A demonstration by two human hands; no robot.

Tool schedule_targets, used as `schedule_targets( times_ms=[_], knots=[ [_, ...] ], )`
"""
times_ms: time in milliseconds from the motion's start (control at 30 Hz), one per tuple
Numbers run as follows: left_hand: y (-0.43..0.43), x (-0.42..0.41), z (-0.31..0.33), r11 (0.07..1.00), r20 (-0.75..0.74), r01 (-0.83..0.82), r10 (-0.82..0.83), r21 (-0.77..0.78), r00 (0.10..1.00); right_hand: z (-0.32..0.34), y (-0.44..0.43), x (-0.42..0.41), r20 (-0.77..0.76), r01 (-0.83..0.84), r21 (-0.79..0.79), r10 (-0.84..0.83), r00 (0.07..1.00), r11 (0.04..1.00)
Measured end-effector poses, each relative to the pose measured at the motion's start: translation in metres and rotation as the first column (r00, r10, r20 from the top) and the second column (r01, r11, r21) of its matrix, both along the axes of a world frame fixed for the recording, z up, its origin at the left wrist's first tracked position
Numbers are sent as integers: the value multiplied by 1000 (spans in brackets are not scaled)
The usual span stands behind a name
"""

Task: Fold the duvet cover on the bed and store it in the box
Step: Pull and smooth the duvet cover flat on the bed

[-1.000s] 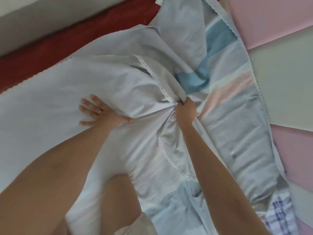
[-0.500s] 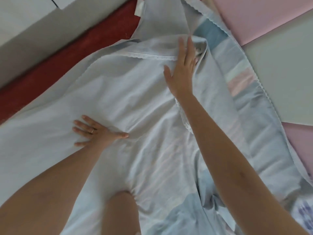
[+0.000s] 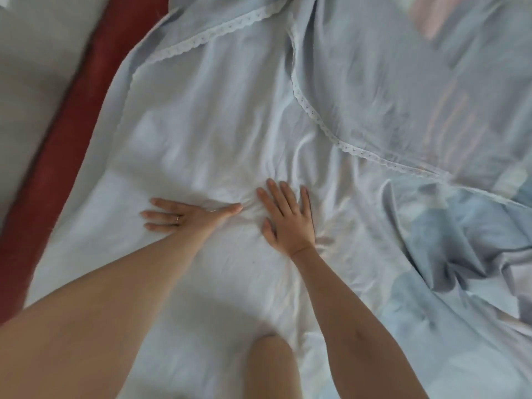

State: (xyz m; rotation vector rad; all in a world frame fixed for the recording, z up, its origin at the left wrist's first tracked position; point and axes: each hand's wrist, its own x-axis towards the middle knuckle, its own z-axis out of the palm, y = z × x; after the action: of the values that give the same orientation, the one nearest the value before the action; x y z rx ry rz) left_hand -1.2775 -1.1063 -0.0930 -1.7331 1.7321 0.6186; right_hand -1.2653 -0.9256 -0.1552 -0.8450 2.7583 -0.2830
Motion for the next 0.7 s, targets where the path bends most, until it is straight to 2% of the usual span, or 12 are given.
schedule_targets(
  times_ms=[167, 300, 500, 600, 633, 700],
  knots=[
    [2, 2, -9, 997, -35, 47, -49, -53, 998, -6, -1, 4, -33, 59, -48, -61, 998, 997],
    [6, 8, -8, 997, -29, 81, -81, -21, 996, -4, 3, 6, -30, 85, -94, -88, 996, 992],
    [6, 23, -10, 977, -191, 210, -202, 26, 961, -5, 6, 8, -51, 99, -97, -105, 993, 990],
    [5, 76, -9, 874, -311, 485, -465, -16, 829, -5, 4, 4, -49, 92, -63, -96, 994, 994],
    [9, 106, -2, 834, -323, 552, -521, 7, 790, -3, 5, 4, -39, 94, -50, -96, 995, 994],
    [18, 175, 15, 750, -267, 644, -596, 153, 757, 2, 6, 7, -30, 106, -25, -107, 994, 994]
  ],
)
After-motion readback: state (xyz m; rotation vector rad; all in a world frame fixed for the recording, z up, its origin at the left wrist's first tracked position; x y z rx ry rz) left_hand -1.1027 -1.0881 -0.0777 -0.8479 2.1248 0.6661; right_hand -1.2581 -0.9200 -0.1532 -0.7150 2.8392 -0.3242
